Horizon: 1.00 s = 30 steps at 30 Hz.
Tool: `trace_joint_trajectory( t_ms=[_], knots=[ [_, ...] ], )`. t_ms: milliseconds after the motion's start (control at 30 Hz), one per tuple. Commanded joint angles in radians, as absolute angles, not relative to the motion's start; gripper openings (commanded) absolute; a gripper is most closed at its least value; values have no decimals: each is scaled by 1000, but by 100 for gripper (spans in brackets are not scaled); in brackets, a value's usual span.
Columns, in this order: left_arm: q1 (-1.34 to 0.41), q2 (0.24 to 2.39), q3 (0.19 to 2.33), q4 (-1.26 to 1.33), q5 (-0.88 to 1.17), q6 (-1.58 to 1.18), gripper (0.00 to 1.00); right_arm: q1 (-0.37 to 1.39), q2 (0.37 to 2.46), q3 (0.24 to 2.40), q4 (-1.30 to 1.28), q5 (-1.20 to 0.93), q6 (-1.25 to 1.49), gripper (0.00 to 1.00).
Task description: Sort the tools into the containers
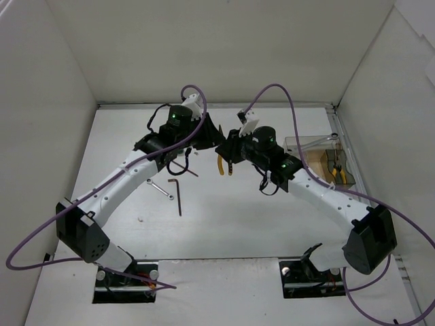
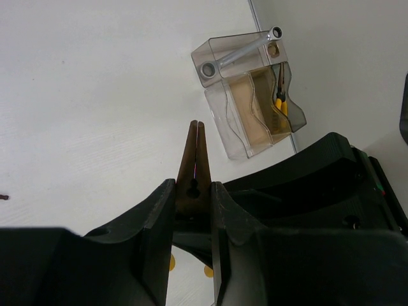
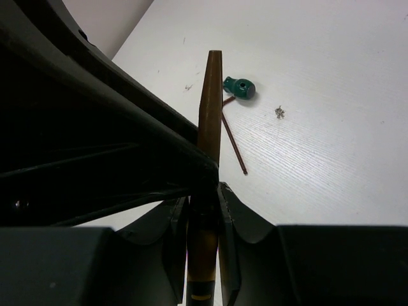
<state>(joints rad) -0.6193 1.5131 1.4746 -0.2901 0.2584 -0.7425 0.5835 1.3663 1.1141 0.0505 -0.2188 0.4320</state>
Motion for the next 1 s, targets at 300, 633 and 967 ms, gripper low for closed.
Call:
trace_joint_trajectory(
  t_ms=[300, 633, 967],
  knots=[
    [-592, 1390, 1468, -275, 132, -683, 70, 494, 1289, 1104, -27, -227, 278, 0],
    [-450, 1382, 1434, -454, 60, -580, 84, 274, 1174, 1114, -227, -81, -106, 0],
    [-253, 1309, 1210, -492, 52, -470, 86, -92, 1310, 1206, -250, -44, -290, 0]
  ],
)
